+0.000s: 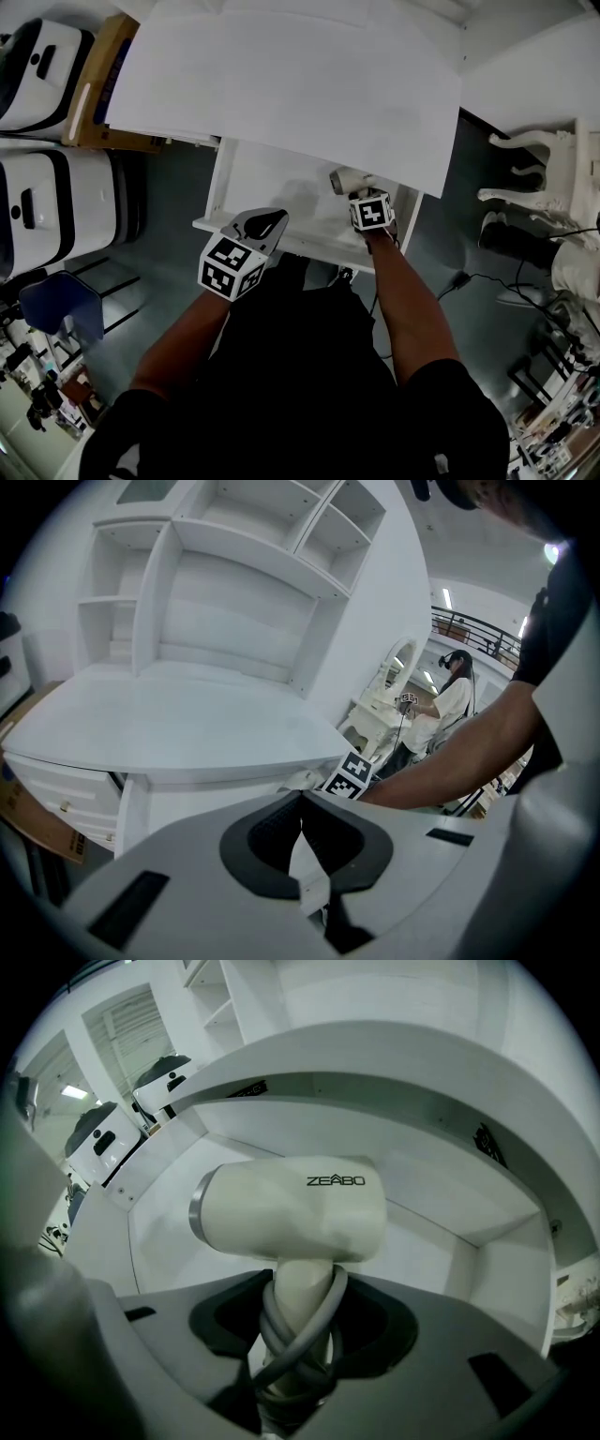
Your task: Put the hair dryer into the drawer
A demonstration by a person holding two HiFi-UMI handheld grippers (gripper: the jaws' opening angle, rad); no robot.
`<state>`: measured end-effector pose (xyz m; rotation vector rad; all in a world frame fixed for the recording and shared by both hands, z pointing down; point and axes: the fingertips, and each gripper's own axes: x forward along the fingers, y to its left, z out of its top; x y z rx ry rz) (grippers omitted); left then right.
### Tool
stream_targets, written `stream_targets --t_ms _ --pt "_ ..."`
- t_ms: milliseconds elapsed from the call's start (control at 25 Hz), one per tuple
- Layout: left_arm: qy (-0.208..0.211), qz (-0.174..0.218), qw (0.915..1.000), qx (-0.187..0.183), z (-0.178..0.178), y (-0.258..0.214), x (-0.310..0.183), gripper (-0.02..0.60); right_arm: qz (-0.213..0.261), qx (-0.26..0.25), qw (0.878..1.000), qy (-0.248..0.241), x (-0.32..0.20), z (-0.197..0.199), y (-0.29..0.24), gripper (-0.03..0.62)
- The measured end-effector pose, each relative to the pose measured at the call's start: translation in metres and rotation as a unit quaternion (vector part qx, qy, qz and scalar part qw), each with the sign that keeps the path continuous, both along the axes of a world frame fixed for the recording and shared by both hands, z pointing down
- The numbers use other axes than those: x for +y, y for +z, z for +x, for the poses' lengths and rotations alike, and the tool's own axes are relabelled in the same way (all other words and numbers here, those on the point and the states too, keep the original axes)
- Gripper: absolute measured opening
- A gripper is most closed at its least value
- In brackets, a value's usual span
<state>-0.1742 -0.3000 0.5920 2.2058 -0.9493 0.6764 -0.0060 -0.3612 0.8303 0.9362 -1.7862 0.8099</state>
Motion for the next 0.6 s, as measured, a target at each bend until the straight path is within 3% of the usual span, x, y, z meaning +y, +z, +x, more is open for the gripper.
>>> stream_targets --t_ms 600 --pt "-0.007 -0.002 1.0000 0.001 -0.0017 0.0025 0.0056 0.009 0.012 0.008 1.000 -0.011 -0.0009 0.0004 0.0044 0.212"
